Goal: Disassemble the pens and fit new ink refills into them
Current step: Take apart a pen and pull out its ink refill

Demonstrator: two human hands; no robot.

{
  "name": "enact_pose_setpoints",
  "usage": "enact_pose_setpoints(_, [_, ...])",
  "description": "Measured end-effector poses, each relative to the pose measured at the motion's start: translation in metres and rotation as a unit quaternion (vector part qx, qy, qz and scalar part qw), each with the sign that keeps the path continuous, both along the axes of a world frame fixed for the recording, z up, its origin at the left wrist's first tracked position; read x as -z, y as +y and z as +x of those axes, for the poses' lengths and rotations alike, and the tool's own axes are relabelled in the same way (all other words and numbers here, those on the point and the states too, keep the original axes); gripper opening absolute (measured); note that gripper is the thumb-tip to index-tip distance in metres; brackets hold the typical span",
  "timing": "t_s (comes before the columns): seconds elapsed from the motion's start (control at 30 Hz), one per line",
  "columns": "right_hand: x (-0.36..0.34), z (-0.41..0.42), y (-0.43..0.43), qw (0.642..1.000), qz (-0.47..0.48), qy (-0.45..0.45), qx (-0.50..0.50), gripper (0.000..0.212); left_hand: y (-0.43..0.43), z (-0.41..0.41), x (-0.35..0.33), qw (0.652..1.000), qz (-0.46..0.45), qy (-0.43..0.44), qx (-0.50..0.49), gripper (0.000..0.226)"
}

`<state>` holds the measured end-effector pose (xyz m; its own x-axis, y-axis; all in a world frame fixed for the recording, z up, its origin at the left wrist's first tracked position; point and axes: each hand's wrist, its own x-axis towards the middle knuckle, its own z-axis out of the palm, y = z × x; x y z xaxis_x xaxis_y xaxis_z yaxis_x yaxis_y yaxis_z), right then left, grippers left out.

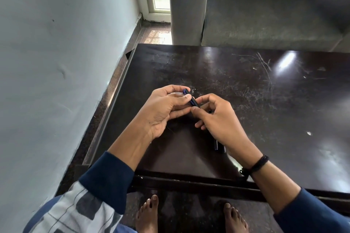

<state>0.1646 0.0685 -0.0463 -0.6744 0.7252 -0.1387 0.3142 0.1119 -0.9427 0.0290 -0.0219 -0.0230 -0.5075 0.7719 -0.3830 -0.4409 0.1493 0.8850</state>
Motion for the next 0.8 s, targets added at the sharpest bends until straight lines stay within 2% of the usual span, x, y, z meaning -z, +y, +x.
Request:
enact_pose_setpoints(0.17, [0.001, -0.002, -0.002, 1.0, 0.001, 0.019, -0.002, 0.008, 0.0, -0.001, -0.001, 1.0, -0.002, 0.001, -0.014, 0.022])
enact_pose_setpoints(0.8, [0.019, -0.003, -0.01, 0.996, 0.064, 0.055, -0.004, 0.016, -0.001, 0.004, 0.007, 1.0, -0.001, 0.011, 0.02, 0.018])
